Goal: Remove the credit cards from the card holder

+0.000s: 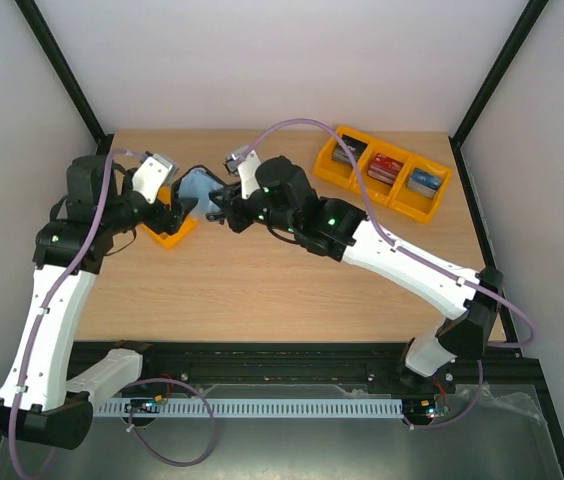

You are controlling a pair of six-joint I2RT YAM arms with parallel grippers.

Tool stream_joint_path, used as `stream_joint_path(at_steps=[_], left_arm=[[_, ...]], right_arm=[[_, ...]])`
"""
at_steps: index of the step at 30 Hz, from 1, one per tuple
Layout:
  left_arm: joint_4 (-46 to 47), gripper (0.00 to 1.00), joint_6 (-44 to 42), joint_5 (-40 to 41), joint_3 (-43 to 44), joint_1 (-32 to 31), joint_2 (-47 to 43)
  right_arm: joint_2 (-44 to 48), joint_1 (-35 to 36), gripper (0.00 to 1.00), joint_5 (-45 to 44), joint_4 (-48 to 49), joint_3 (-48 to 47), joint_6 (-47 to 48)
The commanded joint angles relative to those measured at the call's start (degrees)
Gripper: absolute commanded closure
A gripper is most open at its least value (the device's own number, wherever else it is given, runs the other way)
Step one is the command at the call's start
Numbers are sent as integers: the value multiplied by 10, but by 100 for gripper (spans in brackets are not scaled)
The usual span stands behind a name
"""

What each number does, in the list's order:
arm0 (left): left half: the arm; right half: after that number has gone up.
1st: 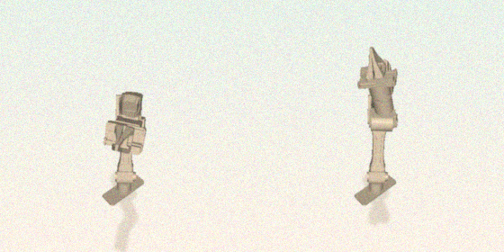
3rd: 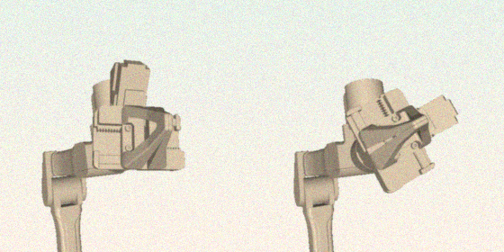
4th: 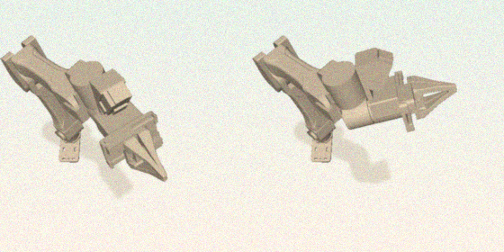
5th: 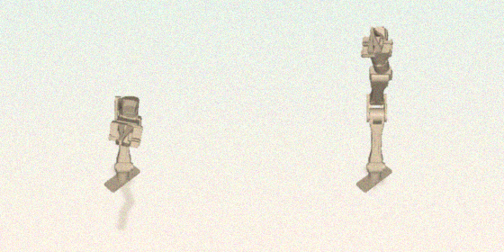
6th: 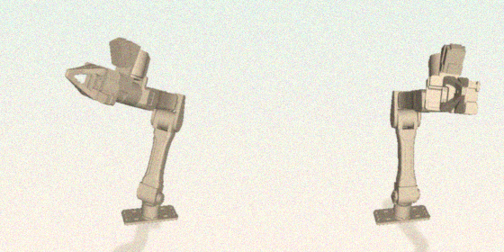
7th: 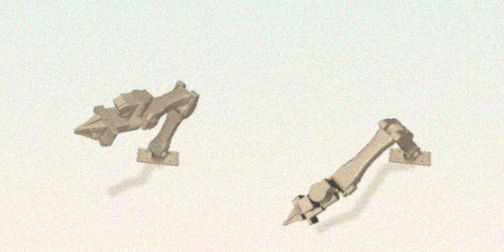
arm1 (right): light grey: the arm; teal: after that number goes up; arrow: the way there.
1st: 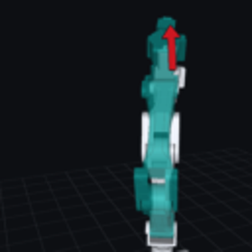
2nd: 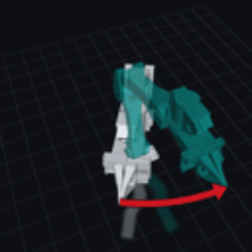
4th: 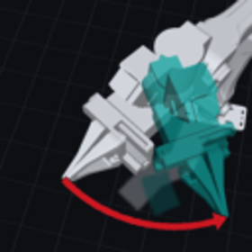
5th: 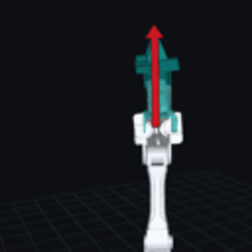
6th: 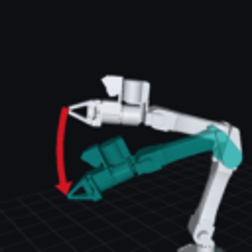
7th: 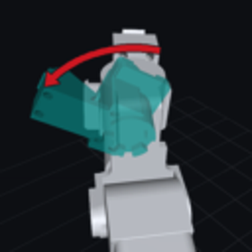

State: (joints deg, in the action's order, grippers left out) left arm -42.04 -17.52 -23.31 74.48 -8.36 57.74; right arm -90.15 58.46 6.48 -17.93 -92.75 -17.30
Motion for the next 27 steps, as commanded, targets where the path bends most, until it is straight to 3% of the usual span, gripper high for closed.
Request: stream_joint_path(at_steps=[1,7,11,16,17,19,23,25,27], left_arm=[[-46,15,-24,-51,29,15,-15],[-84,13,-52,-99,43,27,-21],[-88,21,-54,-121,41,30,-21],[-76,25,-43,-206,26,29,-14],[-70,30,-38,-215,25,29,-12],[-65,50,-29,-217,24,29,-10],[-68,97,-28,-225,17,29,-14],[-74,98,-29,-243,16,30,-17],[-80,98,-28,-265,21,36,-19]], right_arm=[[53,-28,98,89,20,25,40],[92,-63,98,198,36,71,65],[100,-65,98,246,37,77,80],[81,-65,98,303,60,77,68],[76,-65,98,316,64,76,66],[71,-66,98,333,70,76,64],[75,-65,98,335,76,84,71],[79,-67,91,323,72,89,83],[87,-67,74,307,69,100,94]])
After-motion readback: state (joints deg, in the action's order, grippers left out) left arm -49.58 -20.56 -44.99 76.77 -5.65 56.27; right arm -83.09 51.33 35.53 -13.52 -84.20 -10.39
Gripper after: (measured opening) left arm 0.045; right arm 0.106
